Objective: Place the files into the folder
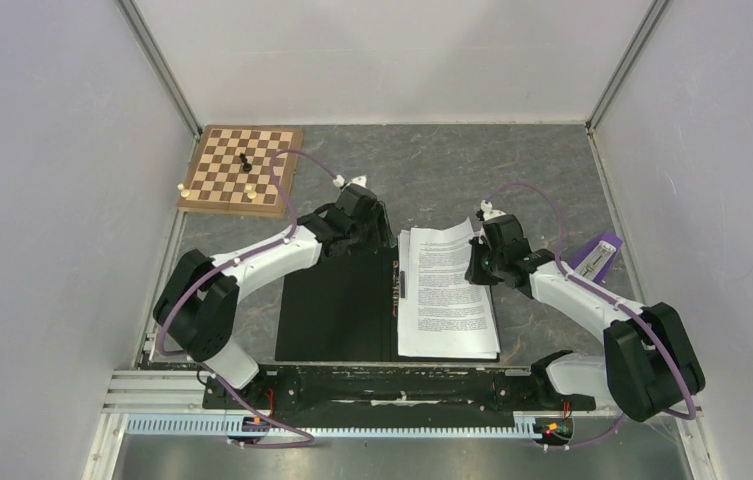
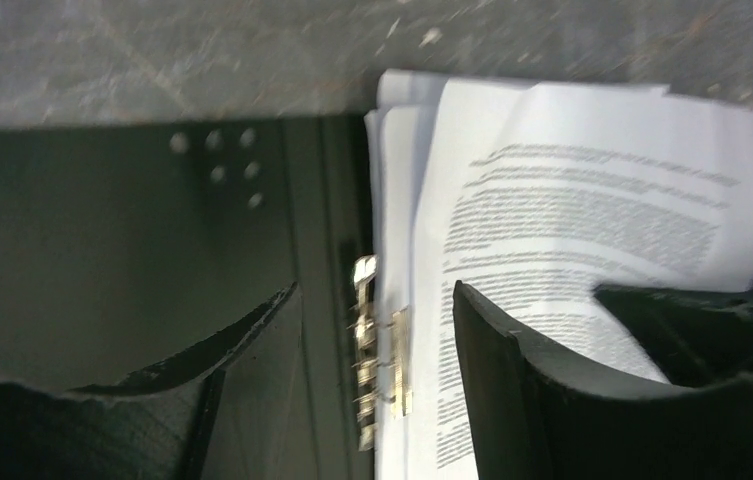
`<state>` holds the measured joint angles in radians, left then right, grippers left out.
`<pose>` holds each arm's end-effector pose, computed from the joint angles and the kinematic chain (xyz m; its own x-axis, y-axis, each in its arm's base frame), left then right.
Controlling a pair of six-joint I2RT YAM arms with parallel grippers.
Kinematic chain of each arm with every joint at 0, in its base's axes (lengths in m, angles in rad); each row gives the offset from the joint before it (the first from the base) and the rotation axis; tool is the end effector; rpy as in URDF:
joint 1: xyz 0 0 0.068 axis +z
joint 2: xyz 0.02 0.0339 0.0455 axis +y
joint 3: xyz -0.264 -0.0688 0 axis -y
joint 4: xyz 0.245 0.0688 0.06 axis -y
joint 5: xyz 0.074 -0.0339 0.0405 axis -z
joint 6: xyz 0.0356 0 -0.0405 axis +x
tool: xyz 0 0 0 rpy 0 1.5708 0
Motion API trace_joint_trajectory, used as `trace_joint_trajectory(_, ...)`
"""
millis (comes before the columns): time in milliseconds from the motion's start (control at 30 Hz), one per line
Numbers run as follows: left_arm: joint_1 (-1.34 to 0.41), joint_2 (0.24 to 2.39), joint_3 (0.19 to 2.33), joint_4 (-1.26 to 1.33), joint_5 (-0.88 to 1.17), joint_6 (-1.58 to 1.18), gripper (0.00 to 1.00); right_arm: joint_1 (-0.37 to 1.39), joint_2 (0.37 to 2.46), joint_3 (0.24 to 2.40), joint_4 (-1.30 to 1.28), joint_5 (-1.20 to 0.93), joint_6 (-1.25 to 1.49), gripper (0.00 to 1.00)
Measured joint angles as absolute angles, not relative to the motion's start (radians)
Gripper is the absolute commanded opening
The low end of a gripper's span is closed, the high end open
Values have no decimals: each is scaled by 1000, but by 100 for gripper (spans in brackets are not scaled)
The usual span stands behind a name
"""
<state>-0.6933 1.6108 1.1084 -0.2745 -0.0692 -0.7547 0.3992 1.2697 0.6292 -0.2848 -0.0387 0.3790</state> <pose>0.2725 -0.2232 0.2351 -0.8036 -0.2209 -0.5527 0.0674 0.8889 -0.4532 0.2205 0.0945 0.1798 -0.8354 0.0489 -0.5475 -0.1084 0.9618 0.2513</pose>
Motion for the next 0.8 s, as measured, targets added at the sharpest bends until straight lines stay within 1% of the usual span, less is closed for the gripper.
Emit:
trace_joint_trajectory(100,-693,1602,1035,-278,-67,-757,62,399,1271,624,-273,-70,385,0)
trace_joint_trajectory(267,-693,1601,973,-278,-50,-762,61,399,1277,622,-239,-110,396,0)
trace_joint_trajectory(733,-693,1601,963,-250,-23,-785,59,412,1279,585,-216,-138,419,0)
trace_joint_trajectory(800,-693,1601,960,-247,-20,-788,59,418,1279,584,-215,-136,419,4)
